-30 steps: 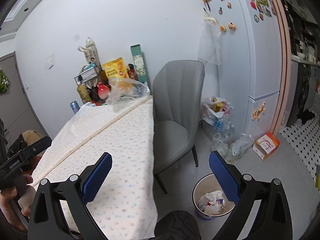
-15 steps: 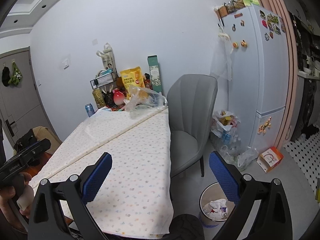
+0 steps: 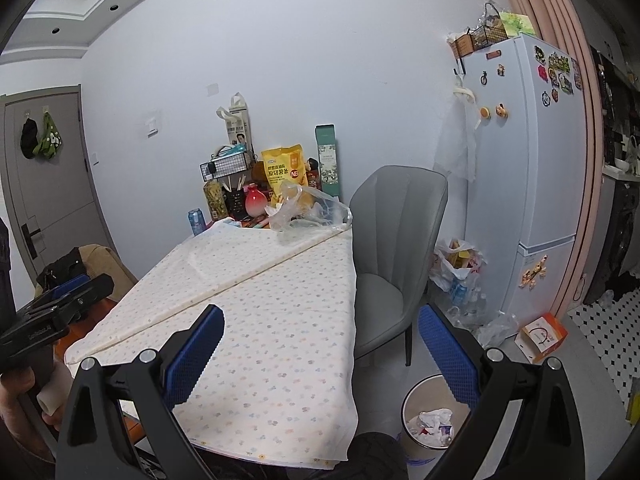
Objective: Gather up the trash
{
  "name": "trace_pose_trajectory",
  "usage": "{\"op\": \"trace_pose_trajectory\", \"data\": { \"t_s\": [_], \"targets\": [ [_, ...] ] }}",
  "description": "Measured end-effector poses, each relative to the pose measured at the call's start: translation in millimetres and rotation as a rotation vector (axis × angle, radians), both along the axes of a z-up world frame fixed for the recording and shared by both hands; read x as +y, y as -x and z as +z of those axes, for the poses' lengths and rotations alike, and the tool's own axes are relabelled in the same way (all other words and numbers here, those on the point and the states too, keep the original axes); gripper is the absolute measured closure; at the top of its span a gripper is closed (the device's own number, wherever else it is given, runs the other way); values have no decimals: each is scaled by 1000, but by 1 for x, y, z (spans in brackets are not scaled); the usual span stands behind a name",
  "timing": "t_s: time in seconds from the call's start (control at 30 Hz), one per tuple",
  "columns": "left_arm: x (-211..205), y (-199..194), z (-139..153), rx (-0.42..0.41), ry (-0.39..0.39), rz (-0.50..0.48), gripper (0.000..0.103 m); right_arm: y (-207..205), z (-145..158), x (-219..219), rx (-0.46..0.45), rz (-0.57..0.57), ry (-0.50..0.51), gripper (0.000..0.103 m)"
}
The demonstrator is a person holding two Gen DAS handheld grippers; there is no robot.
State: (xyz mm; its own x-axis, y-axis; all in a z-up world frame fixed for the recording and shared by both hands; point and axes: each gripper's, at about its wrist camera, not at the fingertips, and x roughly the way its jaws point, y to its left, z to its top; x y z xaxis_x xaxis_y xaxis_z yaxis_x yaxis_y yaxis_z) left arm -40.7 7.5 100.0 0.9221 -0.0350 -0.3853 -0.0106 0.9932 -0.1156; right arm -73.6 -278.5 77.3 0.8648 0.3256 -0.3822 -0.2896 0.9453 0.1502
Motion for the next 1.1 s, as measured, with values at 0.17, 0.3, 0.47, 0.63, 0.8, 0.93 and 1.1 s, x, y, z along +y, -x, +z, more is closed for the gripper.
{"op": "trace_pose_trajectory", "data": {
  "t_s": [0.17, 0.3, 0.47, 0.63, 0.8, 0.93, 1.1],
  "targets": [
    [0, 0, 0, 5, 4, 5, 6, -1, -2, 1, 4, 5, -5, 8],
    [-1, 0, -1, 7, -4, 1, 6, -1, -3, 0, 4, 4, -9, 8],
    [-1, -1, -1, 7, -3, 5, 6, 1, -4, 0, -10, 17, -22, 8],
    [-6, -3, -2, 15, 4, 10, 6, 0, -8, 1, 1, 19, -30, 8],
    [-8, -5, -4, 19, 1, 23, 6, -4, -12, -3, 13, 23, -39, 8],
    [-8, -8, -5, 28, 8, 43, 6, -6, -15, -9, 15, 26, -53, 8],
    [-9, -7, -5, 26, 9, 59, 6, -6, -13, -13, 3, 36, -60, 8]
  ]
}}
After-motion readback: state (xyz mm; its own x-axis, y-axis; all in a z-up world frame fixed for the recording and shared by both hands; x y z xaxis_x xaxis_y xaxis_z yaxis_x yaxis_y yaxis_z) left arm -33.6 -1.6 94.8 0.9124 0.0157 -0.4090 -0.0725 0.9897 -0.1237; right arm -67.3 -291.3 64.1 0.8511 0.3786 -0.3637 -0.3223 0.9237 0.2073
